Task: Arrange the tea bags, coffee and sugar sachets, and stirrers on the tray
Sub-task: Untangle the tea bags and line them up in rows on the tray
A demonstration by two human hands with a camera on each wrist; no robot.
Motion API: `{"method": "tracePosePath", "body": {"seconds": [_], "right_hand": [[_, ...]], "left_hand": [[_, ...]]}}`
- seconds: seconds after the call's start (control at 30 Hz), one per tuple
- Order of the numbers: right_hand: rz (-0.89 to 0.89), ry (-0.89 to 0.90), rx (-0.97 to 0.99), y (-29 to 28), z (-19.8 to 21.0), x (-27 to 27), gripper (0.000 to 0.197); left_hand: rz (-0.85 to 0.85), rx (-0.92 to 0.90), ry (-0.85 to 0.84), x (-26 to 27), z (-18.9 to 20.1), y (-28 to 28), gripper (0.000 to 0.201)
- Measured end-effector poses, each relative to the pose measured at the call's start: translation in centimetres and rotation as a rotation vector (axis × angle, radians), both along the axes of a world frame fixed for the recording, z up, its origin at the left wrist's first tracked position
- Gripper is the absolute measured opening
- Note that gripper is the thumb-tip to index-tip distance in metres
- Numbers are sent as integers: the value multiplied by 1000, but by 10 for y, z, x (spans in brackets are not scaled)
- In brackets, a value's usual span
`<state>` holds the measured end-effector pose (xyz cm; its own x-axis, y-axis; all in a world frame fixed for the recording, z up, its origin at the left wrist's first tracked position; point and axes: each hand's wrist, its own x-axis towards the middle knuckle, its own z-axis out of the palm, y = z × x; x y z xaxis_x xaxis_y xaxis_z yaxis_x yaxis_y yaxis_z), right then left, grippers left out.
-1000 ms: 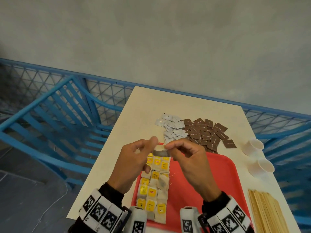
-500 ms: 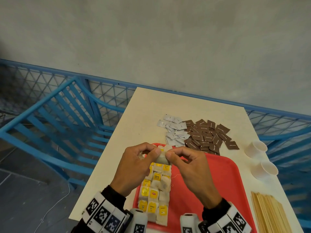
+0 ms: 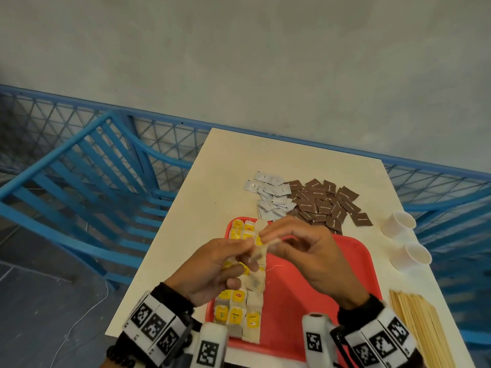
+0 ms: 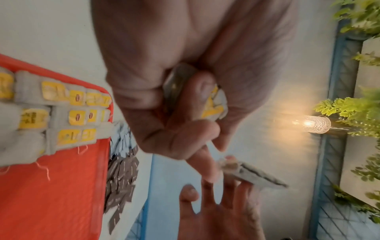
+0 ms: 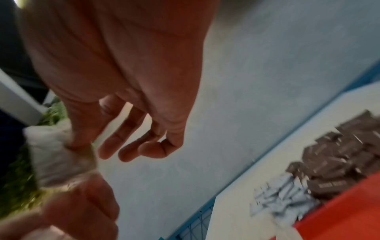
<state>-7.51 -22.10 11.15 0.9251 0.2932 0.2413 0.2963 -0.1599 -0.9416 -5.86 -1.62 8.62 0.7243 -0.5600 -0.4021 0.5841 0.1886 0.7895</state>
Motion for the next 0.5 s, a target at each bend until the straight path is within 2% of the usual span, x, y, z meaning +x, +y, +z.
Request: {"method": "tracePosePath", "body": {"seconds": [0.1,0.2,0.3,0.37,0.5], "right_hand": [[-200,214,83,-5,-17,14,5],[-345,471,-68,-4,-72,23,12],[-402,692,-124,12,-130,28,17],[-398,730,-163,25,-152,35,21],[-401,737,-268,41,-164,51,35]], "left_hand": [[216,147,-5,8,-18,18,35],[368,322,-13,1,-40,39,32],[330,438,-2,-13,-61,51,30],[290,487,5,-19,-71,54,29],[282,479,47,-24,-81,55,30]]}}
